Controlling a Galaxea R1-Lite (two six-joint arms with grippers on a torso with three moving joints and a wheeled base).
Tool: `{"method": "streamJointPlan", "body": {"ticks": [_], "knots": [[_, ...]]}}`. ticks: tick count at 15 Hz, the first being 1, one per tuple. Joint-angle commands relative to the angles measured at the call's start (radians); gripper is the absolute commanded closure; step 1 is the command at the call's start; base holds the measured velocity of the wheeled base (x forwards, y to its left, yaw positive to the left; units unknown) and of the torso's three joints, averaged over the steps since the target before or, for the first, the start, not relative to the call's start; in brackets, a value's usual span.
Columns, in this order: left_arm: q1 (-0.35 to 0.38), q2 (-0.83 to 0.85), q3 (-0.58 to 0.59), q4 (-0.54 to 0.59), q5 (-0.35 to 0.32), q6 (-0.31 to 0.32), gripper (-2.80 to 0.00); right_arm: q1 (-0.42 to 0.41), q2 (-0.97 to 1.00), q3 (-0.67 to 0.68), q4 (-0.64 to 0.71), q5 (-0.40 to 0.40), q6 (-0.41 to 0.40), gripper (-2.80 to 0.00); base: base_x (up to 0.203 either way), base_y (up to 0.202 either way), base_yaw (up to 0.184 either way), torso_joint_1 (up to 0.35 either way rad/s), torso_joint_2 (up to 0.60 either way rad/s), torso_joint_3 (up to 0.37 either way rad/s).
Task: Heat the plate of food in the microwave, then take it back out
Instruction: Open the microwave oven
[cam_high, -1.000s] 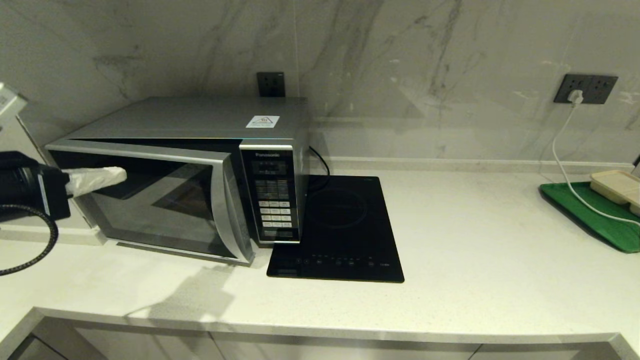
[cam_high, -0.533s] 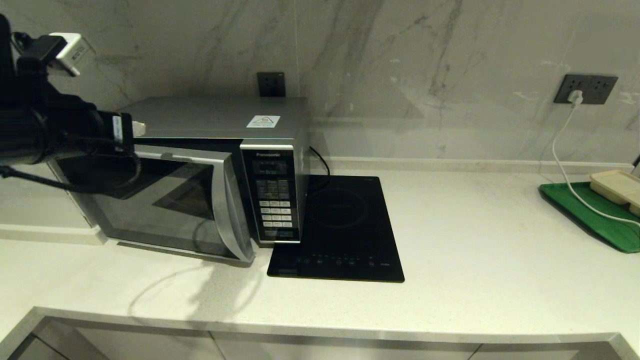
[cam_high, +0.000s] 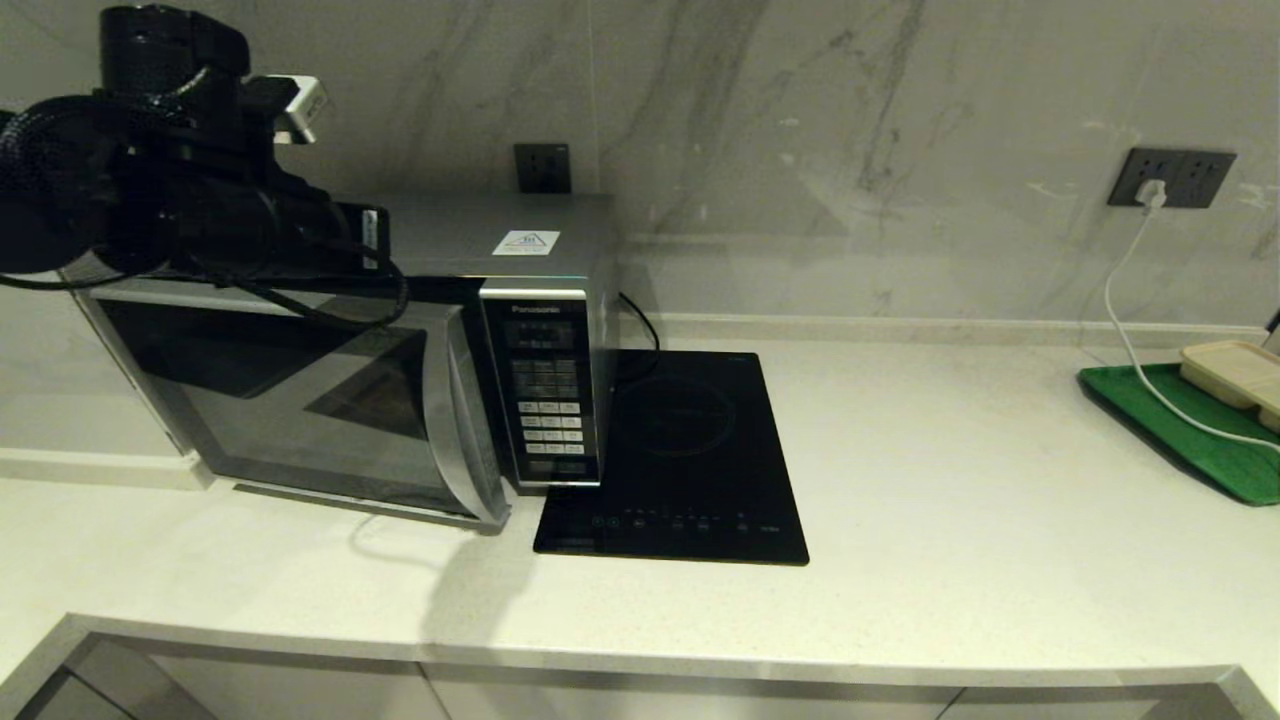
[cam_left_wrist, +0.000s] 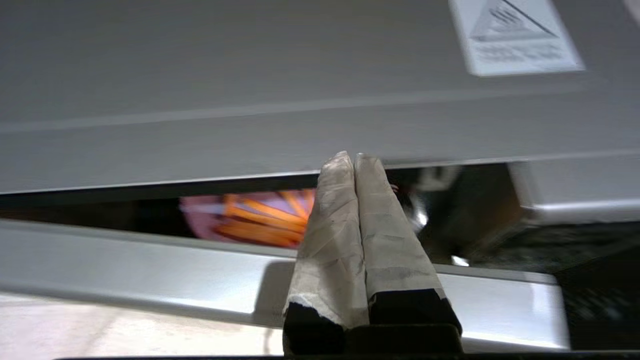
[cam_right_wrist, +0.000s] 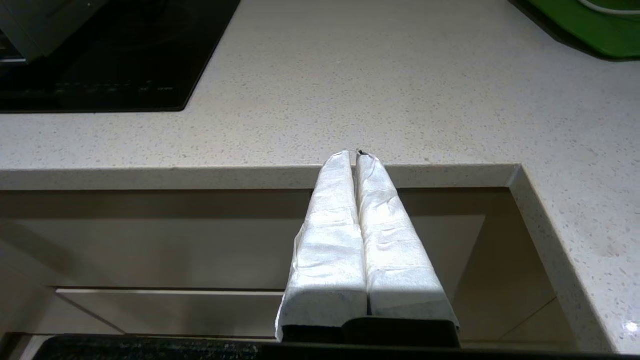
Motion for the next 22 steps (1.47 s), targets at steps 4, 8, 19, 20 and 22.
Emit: {"method": "streamJointPlan", "body": {"ticks": [4,8,19,20,22], "knots": [[-0.03,0.087,-0.251,0.297,0.008,-0.095,0.0,0.0,0.0,0.0,0.001,-0.001,0.001,0.0,0.0,0.0,0.0,0.0,0.0,0.0],[-0.03,0.137,-0.296,0.392,0.048,-0.125,0.0,0.0,0.0,0.0,0.001,-0.001,0.001,0.0,0.0,0.0,0.0,0.0,0.0,0.0],[-0.029,0.073,-0.287,0.506,0.055,-0.157,0.0,0.0,0.0,0.0,0.001,-0.001,0.001,0.0,0.0,0.0,0.0,0.0,0.0,0.0],[-0.025,0.055,-0.278,0.529,0.075,-0.162,0.0,0.0,0.0,0.0,0.001,-0.001,0.001,0.0,0.0,0.0,0.0,0.0,0.0,0.0],[-0.008,0.013,-0.218,0.555,0.112,-0.166,0.0,0.0,0.0,0.0,0.001,-0.001,0.001,0.0,0.0,0.0,0.0,0.0,0.0,0.0]]}}
